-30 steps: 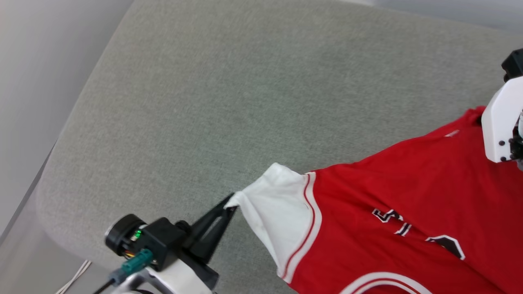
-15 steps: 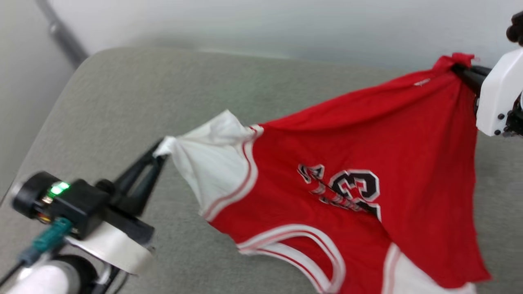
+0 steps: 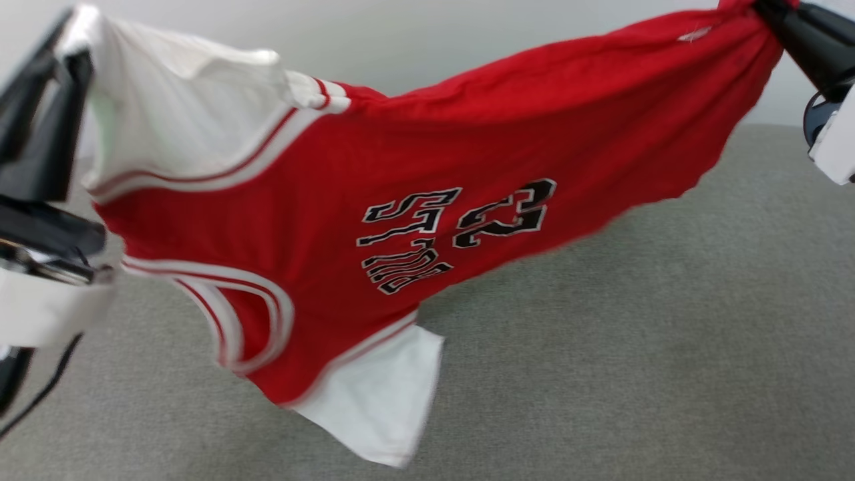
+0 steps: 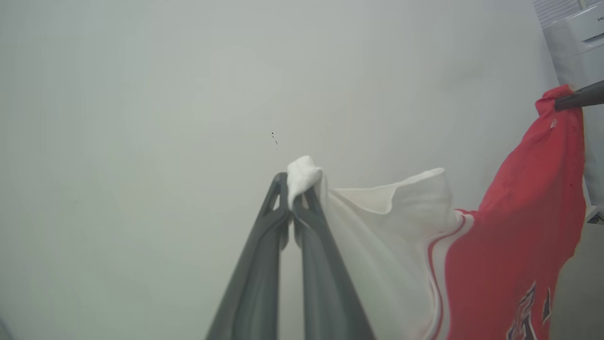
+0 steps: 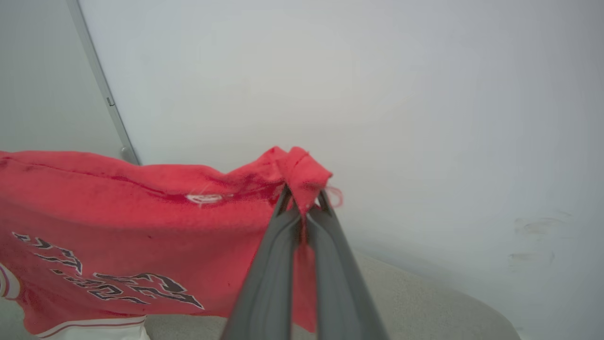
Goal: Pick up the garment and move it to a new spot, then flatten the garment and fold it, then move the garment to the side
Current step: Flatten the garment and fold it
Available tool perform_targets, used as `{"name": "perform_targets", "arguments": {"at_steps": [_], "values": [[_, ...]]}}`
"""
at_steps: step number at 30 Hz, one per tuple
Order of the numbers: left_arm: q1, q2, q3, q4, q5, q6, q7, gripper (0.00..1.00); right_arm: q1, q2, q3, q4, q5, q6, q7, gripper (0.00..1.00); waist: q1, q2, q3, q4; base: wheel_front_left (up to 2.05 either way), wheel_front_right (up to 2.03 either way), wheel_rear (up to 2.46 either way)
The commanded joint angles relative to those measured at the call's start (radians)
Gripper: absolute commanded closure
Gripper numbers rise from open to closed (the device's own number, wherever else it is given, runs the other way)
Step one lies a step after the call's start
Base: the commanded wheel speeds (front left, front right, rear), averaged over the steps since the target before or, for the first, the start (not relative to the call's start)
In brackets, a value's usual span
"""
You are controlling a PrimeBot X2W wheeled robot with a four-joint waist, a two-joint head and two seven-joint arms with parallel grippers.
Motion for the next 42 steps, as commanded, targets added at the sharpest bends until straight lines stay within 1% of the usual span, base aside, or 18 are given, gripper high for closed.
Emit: {"name": "perform_targets", "arguments": {"at_steps": [1,6,12,18,22,26,29,33,35,38,42], "values": [[-0.018,0.006,0.007,-0.003,-0.004,-0.001,0.002,1.00,0.007,0.008,-0.007,-0.011,-0.002,-0.001,-0.004,1.00,0.0000,-0.0001,0.000,-0.020,0.00,0.00,0.00],[-0.125,0.018,0.035,-0.009,-0.013,-0.008,0.031,1.00,0.007,0.034,-0.053,-0.094,-0.016,-0.001,0.000,1.00,0.0000,-0.0001,0.023,-0.046,0.00,0.00,0.00],[-0.307,0.007,0.040,0.040,-0.021,-0.028,0.061,1.00,-0.038,0.073,-0.103,-0.165,-0.049,-0.001,-0.020,1.00,0.0000,-0.0001,0.079,-0.063,0.00,0.00,0.00],[-0.527,-0.014,0.020,0.140,-0.031,-0.078,0.088,1.00,-0.109,0.101,-0.130,-0.190,-0.089,-0.001,-0.029,1.00,0.0000,-0.0001,0.180,-0.074,0.00,0.00,0.00],[-0.685,-0.026,-0.001,0.240,-0.010,-0.118,0.087,1.00,-0.181,0.115,-0.125,-0.172,-0.122,-0.001,-0.051,1.00,0.0000,-0.0001,0.266,-0.080,0.00,0.00,0.00],[-0.853,-0.050,-0.036,0.353,0.027,-0.167,0.080,1.00,-0.282,0.125,-0.117,-0.122,-0.160,-0.001,-0.088,1.00,0.0000,-0.0001,0.354,-0.080,0.00,0.00,0.00],[-0.977,-0.081,-0.071,0.456,0.055,-0.204,0.067,1.00,-0.366,0.127,-0.113,-0.055,-0.207,-0.001,-0.124,1.00,0.0000,-0.0001,0.419,-0.073,0.00,0.00,0.00],[-1.148,-0.131,-0.104,0.610,0.102,-0.235,0.014,1.00,-0.497,0.136,-0.102,0.052,-0.270,-0.001,-0.188,1.00,0.0000,-0.0001,0.496,-0.058,0.00,0.00,0.00],[-1.227,-0.166,-0.116,0.688,0.123,-0.243,-0.024,1.00,-0.561,0.131,-0.091,0.112,-0.302,-0.001,-0.230,1.00,0.0000,-0.0001,0.529,-0.049,0.00,0.00,0.00],[-1.340,-0.211,-0.129,0.794,0.156,-0.245,-0.085,1.00,-0.660,0.140,-0.082,0.203,-0.347,-0.001,-0.296,1.00,0.0000,-0.0001,0.576,-0.034,0.00,0.00,0.00],[-1.435,-0.268,-0.140,0.933,0.177,-0.243,-0.173,1.00,-0.759,0.141,-0.058,0.330,-0.413,-0.001,-0.383,1.00,0.0000,-0.0001,0.622,-0.009,0.00,0.00,0.00]]}}
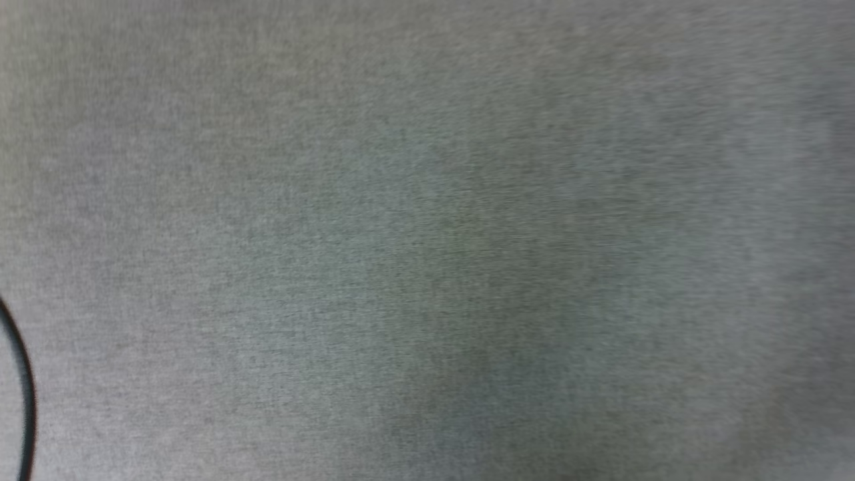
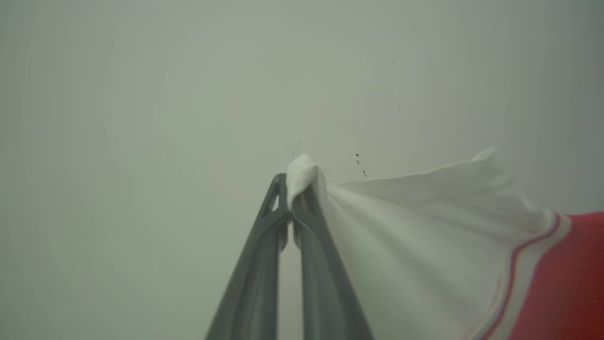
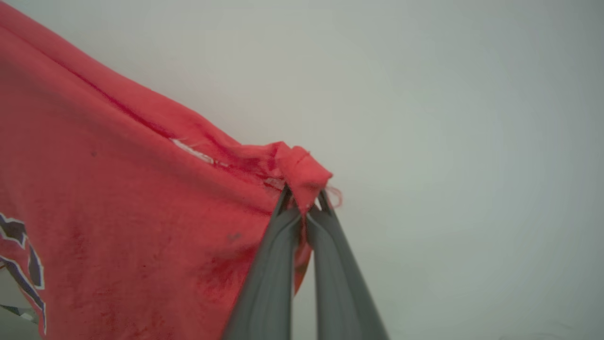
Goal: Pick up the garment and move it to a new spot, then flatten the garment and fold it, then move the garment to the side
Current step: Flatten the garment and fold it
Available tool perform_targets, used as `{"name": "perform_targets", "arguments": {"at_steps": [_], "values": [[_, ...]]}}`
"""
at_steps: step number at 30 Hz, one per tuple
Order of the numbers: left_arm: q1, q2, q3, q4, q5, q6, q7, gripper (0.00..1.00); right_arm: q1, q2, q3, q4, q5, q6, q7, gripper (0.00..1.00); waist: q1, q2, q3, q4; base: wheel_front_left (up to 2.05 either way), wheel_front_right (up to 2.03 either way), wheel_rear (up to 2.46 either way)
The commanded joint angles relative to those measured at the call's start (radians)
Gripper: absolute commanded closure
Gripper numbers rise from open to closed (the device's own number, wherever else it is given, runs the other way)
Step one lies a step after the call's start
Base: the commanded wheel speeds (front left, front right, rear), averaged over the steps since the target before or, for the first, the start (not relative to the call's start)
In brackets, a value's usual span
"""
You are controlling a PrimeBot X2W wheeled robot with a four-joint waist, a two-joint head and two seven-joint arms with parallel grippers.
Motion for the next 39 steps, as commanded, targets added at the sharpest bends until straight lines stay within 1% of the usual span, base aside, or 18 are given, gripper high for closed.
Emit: {"name": "perform_targets", "arguments": {"at_steps": [1,5,8,11,14,17,21,25,28,33,39], "values": [[-0.017,-0.014,-0.005,0.032,0.003,0.001,-0.021,1.00,-0.024,0.003,0.002,0.034,-0.012,-0.001,-0.021,1.00,-0.0002,0.0000,0.040,0.032,0.00,0.00,0.00],[-0.010,-0.051,-0.023,0.140,-0.003,-0.013,-0.077,1.00,-0.063,0.017,0.025,0.140,-0.061,-0.001,-0.103,1.00,-0.0002,0.0000,0.066,0.062,0.00,0.00,0.00],[0.074,-0.085,-0.055,0.197,-0.003,-0.025,-0.104,1.00,-0.035,0.019,0.055,0.209,-0.081,-0.001,-0.163,1.00,-0.0002,0.0000,0.070,0.083,0.00,0.00,0.00],[0.170,-0.115,-0.069,0.214,-0.016,-0.030,-0.121,1.00,0.021,0.030,0.081,0.273,-0.081,-0.001,-0.214,1.00,-0.0002,0.0000,0.059,0.099,0.00,0.00,0.00],[0.317,-0.161,-0.042,0.195,-0.043,-0.021,-0.125,1.00,0.093,0.038,0.107,0.332,-0.066,-0.001,-0.256,1.00,-0.0002,0.0000,0.031,0.112,0.00,0.00,0.00],[0.504,-0.196,-0.005,0.149,-0.040,-0.010,-0.125,1.00,0.197,0.050,0.144,0.383,-0.049,-0.001,-0.297,1.00,-0.0002,0.0000,-0.016,0.119,0.00,0.00,0.00],[0.745,-0.231,0.024,0.075,-0.011,-0.016,-0.125,1.00,0.332,0.050,0.187,0.436,-0.005,-0.001,-0.343,1.00,-0.0002,0.0000,-0.101,0.125,0.00,0.00,0.00],[0.988,-0.234,0.023,0.010,0.022,-0.028,-0.124,1.00,0.471,0.041,0.257,0.464,0.064,-0.001,-0.369,1.00,-0.0002,0.0000,-0.196,0.120,0.00,0.00,0.00],[1.153,-0.232,0.010,-0.017,0.026,-0.033,-0.125,1.00,0.574,0.028,0.296,0.478,0.127,-0.001,-0.378,1.00,-0.0002,0.0000,-0.272,0.121,0.00,0.00,0.00],[1.381,-0.194,-0.029,-0.049,0.023,-0.036,-0.110,1.00,0.719,-0.004,0.357,0.469,0.219,-0.001,-0.368,1.00,-0.0002,0.0000,-0.373,0.117,0.00,0.00,0.00],[1.604,-0.135,-0.047,-0.144,-0.023,-0.028,-0.025,1.00,0.857,-0.053,0.402,0.423,0.331,-0.001,-0.347,1.00,-0.0002,0.0000,-0.458,0.113,0.00,0.00,0.00]]}}
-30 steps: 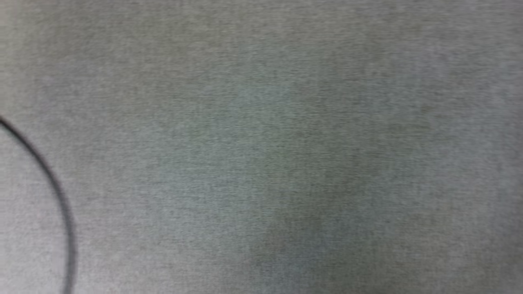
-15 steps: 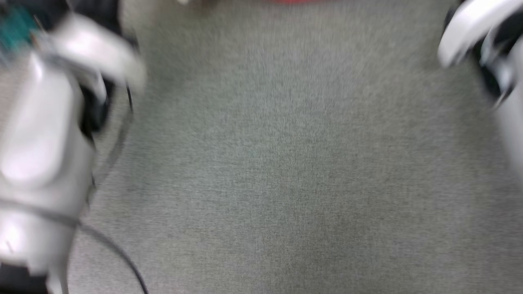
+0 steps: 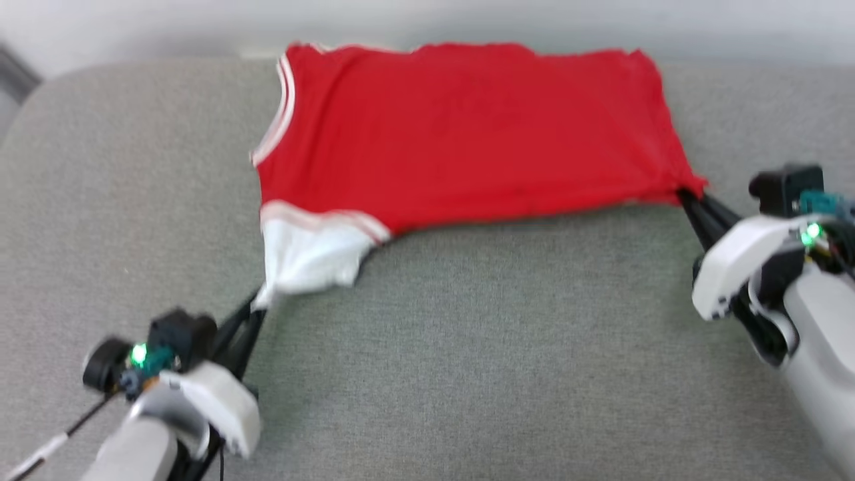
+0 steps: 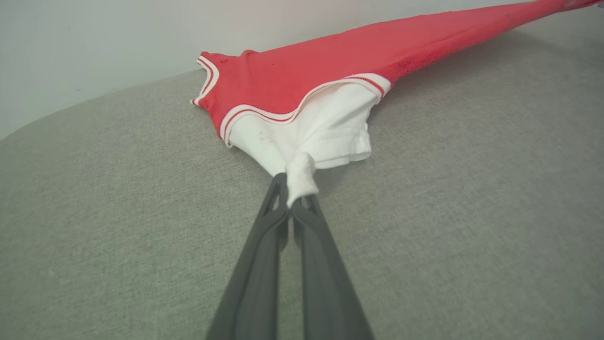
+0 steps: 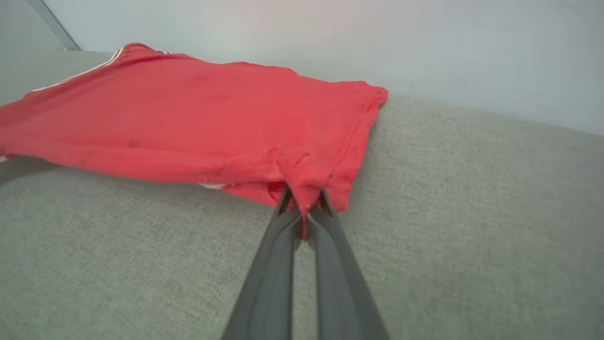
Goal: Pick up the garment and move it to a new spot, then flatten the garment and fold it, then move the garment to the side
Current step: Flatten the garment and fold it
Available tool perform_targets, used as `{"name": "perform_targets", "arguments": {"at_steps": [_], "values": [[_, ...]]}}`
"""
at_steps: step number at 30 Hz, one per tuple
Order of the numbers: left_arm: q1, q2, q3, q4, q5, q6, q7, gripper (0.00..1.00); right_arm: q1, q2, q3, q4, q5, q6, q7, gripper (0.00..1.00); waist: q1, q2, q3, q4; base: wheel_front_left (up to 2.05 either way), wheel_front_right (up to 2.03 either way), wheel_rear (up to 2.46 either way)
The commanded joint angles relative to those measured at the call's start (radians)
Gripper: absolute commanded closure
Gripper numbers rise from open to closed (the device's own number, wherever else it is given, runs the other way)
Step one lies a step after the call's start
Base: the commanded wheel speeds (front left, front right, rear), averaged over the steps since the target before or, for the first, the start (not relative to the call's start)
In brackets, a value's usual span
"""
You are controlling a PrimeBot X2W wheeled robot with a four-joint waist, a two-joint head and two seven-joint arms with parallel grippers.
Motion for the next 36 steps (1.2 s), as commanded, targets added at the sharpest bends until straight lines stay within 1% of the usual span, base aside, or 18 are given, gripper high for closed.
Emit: {"name": "perform_targets", "arguments": {"at_steps": [1,7,8,10,12,18,21,23,26,29,34,36], "values": [[0.057,0.019,-0.001,-0.036,-0.013,0.008,0.026,1.00,0.044,-0.021,0.006,-0.015,0.028,-0.001,0.006,1.00,0.0003,0.0000,-0.055,-0.004,0.00,0.00,0.00],[0.244,0.083,-0.009,-0.211,-0.059,0.038,0.135,1.00,0.168,-0.092,0.027,-0.083,0.107,-0.001,0.037,1.00,0.0003,0.0000,-0.109,-0.011,0.00,0.00,0.00],[0.244,0.083,-0.009,-0.211,-0.059,0.038,0.135,1.00,0.168,-0.092,0.027,-0.083,0.107,-0.001,0.037,1.00,0.0003,0.0000,-0.109,-0.011,0.00,0.00,0.00],[0.302,0.098,-0.007,-0.268,-0.079,0.053,0.167,1.00,0.209,-0.113,0.022,-0.110,0.138,-0.001,0.047,1.00,0.0003,0.0000,-0.125,-0.015,0.00,0.00,0.00],[0.358,0.114,-0.014,-0.320,-0.101,0.062,0.204,1.00,0.259,-0.132,0.021,-0.147,0.169,-0.001,0.064,1.00,0.0003,0.0000,-0.141,-0.019,0.00,0.00,0.00],[0.502,0.146,-0.013,-0.449,-0.148,0.113,0.273,1.00,0.420,-0.198,0.015,-0.279,0.235,-0.001,0.136,1.00,0.0003,0.0000,-0.176,-0.035,0.00,0.00,0.00],[0.562,0.158,-0.016,-0.496,-0.171,0.127,0.297,1.00,0.504,-0.225,-0.007,-0.343,0.260,-0.001,0.175,1.00,0.0003,0.0000,-0.187,-0.043,0.00,0.00,0.00],[0.594,0.173,-0.022,-0.521,-0.184,0.129,0.315,1.00,0.556,-0.238,-0.024,-0.385,0.265,-0.001,0.199,1.00,0.0003,0.0000,-0.188,-0.048,0.00,0.00,0.00],[0.617,0.183,-0.016,-0.551,-0.186,0.140,0.325,1.00,0.617,-0.251,-0.055,-0.451,0.254,-0.001,0.228,1.00,0.0003,0.0000,-0.180,-0.053,0.00,0.00,0.00],[0.597,0.187,-0.004,-0.572,-0.174,0.149,0.308,1.00,0.653,-0.249,-0.096,-0.505,0.244,-0.001,0.254,1.00,0.0003,0.0000,-0.170,-0.057,0.00,0.00,0.00],[0.536,0.196,0.033,-0.601,-0.155,0.159,0.286,1.00,0.660,-0.234,-0.165,-0.588,0.213,-0.001,0.309,1.00,0.0003,0.0000,-0.144,-0.060,0.00,0.00,0.00],[0.503,0.203,0.048,-0.610,-0.147,0.157,0.281,1.00,0.657,-0.229,-0.186,-0.621,0.199,-0.001,0.334,1.00,0.0003,0.0000,-0.129,-0.059,0.00,0.00,0.00]]}}
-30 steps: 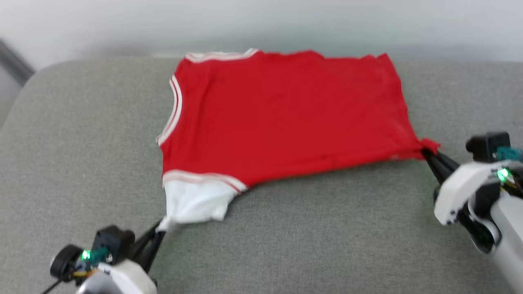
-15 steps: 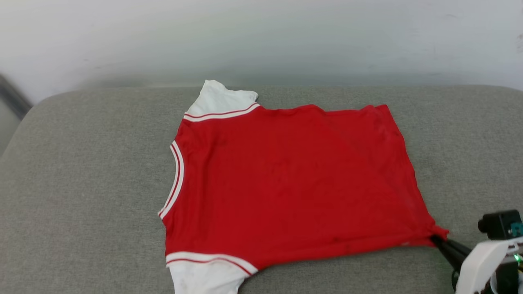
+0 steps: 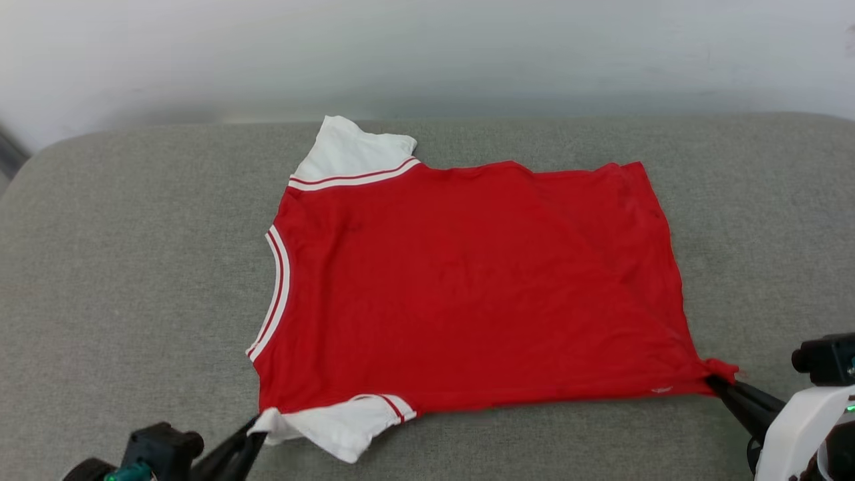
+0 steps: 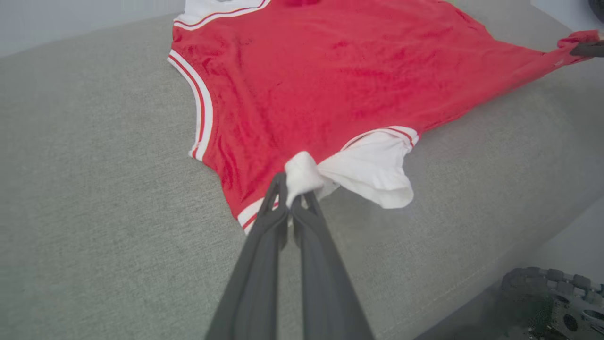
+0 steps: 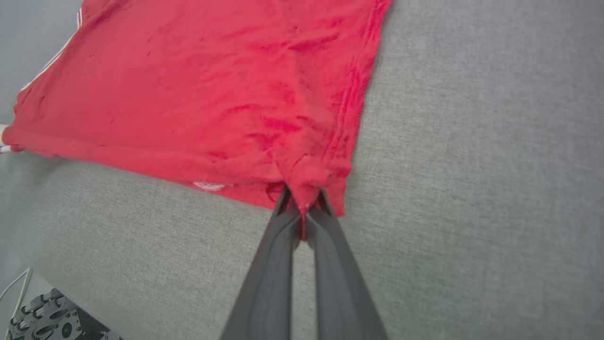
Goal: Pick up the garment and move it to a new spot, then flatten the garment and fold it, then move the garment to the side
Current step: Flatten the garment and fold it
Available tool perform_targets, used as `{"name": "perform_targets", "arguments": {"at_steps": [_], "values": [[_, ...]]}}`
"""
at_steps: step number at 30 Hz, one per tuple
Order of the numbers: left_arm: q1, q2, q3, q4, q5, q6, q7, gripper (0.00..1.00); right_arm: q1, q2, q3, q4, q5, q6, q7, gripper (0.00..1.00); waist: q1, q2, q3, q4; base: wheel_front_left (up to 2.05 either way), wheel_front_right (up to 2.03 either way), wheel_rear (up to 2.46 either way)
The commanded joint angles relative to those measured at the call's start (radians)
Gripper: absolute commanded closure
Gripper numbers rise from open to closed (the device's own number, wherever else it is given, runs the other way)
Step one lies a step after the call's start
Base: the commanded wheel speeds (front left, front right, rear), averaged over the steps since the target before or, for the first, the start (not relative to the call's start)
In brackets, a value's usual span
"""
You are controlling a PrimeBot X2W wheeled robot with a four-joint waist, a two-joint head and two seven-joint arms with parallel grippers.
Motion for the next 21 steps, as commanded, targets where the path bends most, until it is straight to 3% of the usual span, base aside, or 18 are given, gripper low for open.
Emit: {"name": "perform_targets", "arguments": {"at_steps": [1,11,21], "values": [[-0.026,0.006,0.007,-0.006,0.007,-0.004,-0.006,1.00,-0.001,0.007,-0.010,-0.015,-0.008,-0.001,0.011,1.00,0.0001,0.0000,0.017,0.001,0.00,0.00,0.00],[-0.252,-0.004,0.036,0.048,0.012,-0.053,-0.018,1.00,-0.129,0.029,-0.061,-0.092,-0.114,-0.001,0.153,1.00,0.0001,0.0000,0.153,0.009,0.00,0.00,0.00],[-0.481,-0.037,0.018,0.251,0.035,-0.106,-0.029,1.00,-0.293,0.055,-0.047,-0.040,-0.208,-0.001,0.253,1.00,0.0001,0.0000,0.267,0.021,0.00,0.00,0.00]]}}
